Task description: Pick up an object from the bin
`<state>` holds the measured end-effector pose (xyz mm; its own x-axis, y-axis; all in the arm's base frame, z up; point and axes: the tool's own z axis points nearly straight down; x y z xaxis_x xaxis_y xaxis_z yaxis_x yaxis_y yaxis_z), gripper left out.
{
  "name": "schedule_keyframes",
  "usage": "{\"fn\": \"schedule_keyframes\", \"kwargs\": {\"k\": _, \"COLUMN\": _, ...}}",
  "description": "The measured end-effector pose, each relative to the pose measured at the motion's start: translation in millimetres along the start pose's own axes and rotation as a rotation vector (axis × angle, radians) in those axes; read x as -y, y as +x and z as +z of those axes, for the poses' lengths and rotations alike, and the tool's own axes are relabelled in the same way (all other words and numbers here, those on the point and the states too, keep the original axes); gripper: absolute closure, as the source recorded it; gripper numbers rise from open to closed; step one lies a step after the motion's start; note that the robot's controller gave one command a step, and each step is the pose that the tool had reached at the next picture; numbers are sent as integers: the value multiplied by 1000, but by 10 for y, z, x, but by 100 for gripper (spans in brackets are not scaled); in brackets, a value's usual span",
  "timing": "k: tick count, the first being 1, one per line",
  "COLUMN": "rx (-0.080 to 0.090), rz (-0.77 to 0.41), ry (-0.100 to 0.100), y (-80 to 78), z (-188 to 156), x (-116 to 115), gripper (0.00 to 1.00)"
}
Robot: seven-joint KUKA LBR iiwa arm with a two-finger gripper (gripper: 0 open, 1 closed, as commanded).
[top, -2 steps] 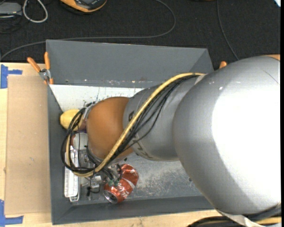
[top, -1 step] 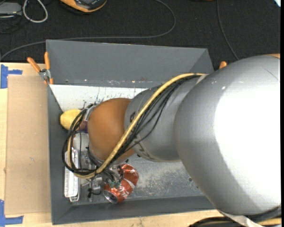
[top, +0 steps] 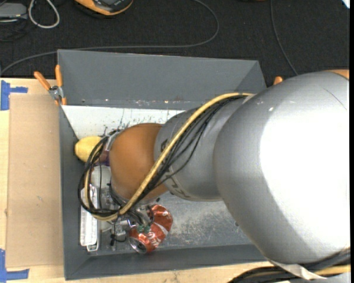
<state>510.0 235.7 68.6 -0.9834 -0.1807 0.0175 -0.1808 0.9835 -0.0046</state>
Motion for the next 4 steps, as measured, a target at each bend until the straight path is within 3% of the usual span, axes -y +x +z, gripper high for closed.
{"fn": "schedule_keyframes", "kwargs": {"k": 1, "rx": -3, "rz": 21, "ry": 1, "y": 96, "z": -2, "x": 19, "gripper": 0}}
{"fn": "schedule_keyframes", "kwargs": {"k": 2, "rx": -1, "rz": 20, "ry": 1, "y": 72, "z": -3, "x": 20, "gripper": 0}}
{"fn": "schedule_keyframes", "kwargs": {"k": 3, "rx": -2, "rz": -230, "ry": 0, "y": -195, "z": -995, "x": 181, "gripper": 0}}
{"fn": "schedule_keyframes", "kwargs": {"k": 4, "rx": -12, "rz": 10, "ry": 2, "y": 14, "z": -33, "x": 111, "gripper": 0}}
